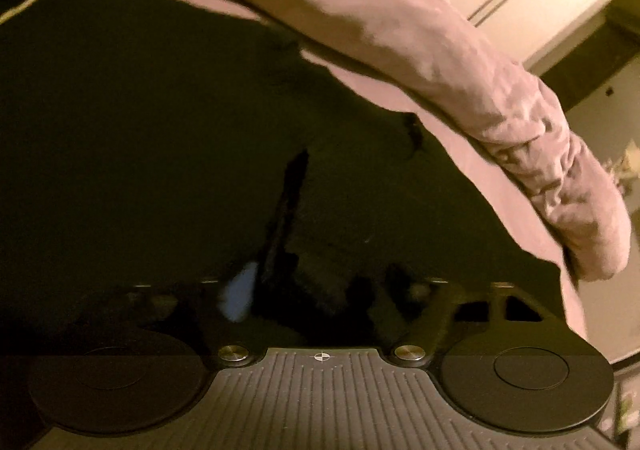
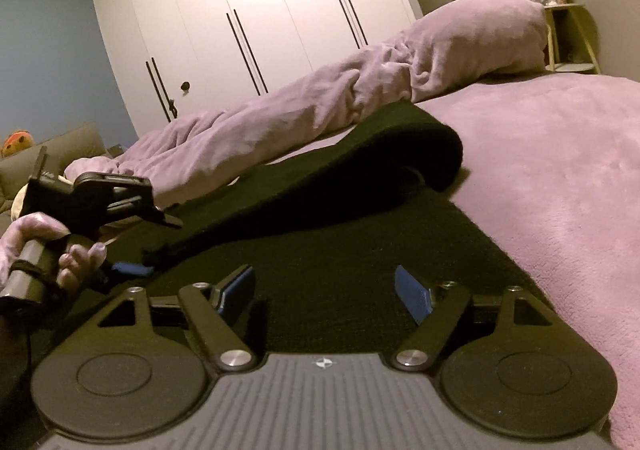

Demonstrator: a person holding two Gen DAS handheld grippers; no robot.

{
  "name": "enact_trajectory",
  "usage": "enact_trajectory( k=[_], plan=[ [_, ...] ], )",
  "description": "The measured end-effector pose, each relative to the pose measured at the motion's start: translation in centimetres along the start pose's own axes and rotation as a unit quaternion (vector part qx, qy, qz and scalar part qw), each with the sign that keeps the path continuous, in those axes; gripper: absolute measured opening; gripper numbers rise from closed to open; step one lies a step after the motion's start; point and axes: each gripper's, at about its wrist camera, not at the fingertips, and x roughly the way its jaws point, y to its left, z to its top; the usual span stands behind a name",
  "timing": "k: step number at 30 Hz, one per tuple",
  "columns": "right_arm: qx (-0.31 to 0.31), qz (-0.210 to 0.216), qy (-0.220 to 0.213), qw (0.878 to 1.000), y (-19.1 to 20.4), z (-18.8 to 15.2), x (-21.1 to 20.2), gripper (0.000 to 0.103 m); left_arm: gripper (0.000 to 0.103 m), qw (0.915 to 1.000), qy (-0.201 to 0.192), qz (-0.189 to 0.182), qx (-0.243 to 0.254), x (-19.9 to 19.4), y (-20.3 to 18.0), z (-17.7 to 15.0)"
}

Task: Fold small clothes

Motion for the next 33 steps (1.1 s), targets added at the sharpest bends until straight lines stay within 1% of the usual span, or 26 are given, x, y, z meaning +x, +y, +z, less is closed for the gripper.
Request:
enact_trajectory(
  k=[1, 3, 5, 8, 9, 11, 14, 15, 17, 18, 19, 20, 21, 22, 24, 27, 29, 30, 31, 33],
  plan=[
    [-0.001, 0.0, 0.0, 1.0, 0.0, 0.0, 0.0, 0.078, 0.035, 0.9999, -0.002, 0.008, 0.009, 0.0, -0.2, 0.1],
    [-0.001, 0.0, 0.0, 1.0, 0.1, -0.1, 0.1, 0.078, 0.019, 0.9998, 0.002, 0.015, 0.011, 0.1, -0.3, 0.4],
    [-0.001, 0.001, 0.0, 1.0, 0.1, -0.1, 0.1, 0.079, 0.017, 1.0, -0.003, -0.005, 0.0, -0.7, 0.0, 1.0],
    [-0.003, 0.0, 0.001, 1.0, 0.1, -0.1, 0.1, 0.079, 0.016, 0.9992, -0.033, -0.024, 0.004, -2.5, -0.1, 1.9],
    [-0.004, 0.0, 0.001, 1.0, 0.2, 0.0, 0.1, 0.08, 0.016, 0.9987, -0.044, -0.025, 0.008, -3.1, -0.2, 2.2],
    [-0.004, 0.0, 0.002, 1.0, 0.1, 0.0, 0.2, 0.08, 0.016, 0.9974, -0.066, -0.013, 0.023, -4.4, -0.1, 2.9],
    [-0.007, -0.001, 0.003, 1.0, 0.2, 0.0, 0.3, 0.08, 0.017, 0.9933, -0.102, 0.022, 0.051, -6.0, 0.5, 3.7],
    [-0.008, -0.001, 0.004, 1.0, 0.2, 0.0, 0.3, 0.081, 0.02, 0.9917, -0.112, 0.031, 0.056, -6.3, 0.8, 3.9],
    [-0.011, -0.002, 0.005, 1.0, 0.2, 0.0, 0.3, 0.082, 0.032, 0.9876, -0.127, 0.064, 0.065, -6.6, 1.7, 3.8],
    [-0.013, -0.002, 0.005, 1.0, 0.3, 0.0, 0.4, 0.082, 0.05, 0.9856, -0.132, 0.078, 0.071, -6.6, 2.2, 3.5],
    [-0.014, -0.003, 0.005, 1.0, 0.3, 0.0, 0.4, 0.082, 0.072, 0.9847, -0.129, 0.087, 0.078, -6.5, 2.6, 3.3],
    [-0.014, -0.003, 0.006, 1.0, 0.3, 0.0, 0.4, 0.082, 0.078, 0.9849, -0.122, 0.092, 0.081, -6.2, 3.2, 3.0],
    [-0.015, -0.003, 0.006, 1.0, 0.3, 0.0, 0.4, 0.082, 0.081, 0.9858, -0.115, 0.093, 0.079, -6.0, 3.7, 2.7],
    [-0.016, -0.004, 0.006, 1.0, 0.4, 0.0, 0.5, 0.082, 0.081, 0.9869, -0.109, 0.091, 0.076, -5.7, 4.2, 2.5],
    [-0.018, -0.005, 0.007, 1.0, 0.4, 0.0, 0.5, 0.083, 0.081, 0.9915, -0.08, 0.083, 0.06, -4.8, 5.2, 2.2],
    [-0.021, -0.005, 0.007, 1.0, 0.4, 0.0, 0.6, 0.083, 0.079, 0.9956, -0.055, 0.066, 0.036, -3.5, 5.9, 1.8],
    [-0.022, -0.006, 0.008, 1.0, 0.4, 0.0, 0.6, 0.084, 0.072, 0.9964, -0.046, 0.062, 0.035, -2.8, 5.9, 1.7],
    [-0.023, -0.006, 0.008, 1.0, 0.4, 0.0, 0.6, 0.084, 0.064, 0.9962, -0.045, 0.063, 0.039, -2.6, 5.7, 1.6],
    [-0.023, -0.006, 0.008, 1.0, 0.4, 0.0, 0.6, 0.084, 0.052, 0.9961, -0.043, 0.063, 0.045, -2.4, 5.4, 1.6],
    [-0.024, -0.006, 0.008, 1.0, 0.4, 0.0, 0.7, 0.084, 0.034, 0.9963, -0.035, 0.06, 0.051, -2.0, 5.2, 1.4]
  ],
)
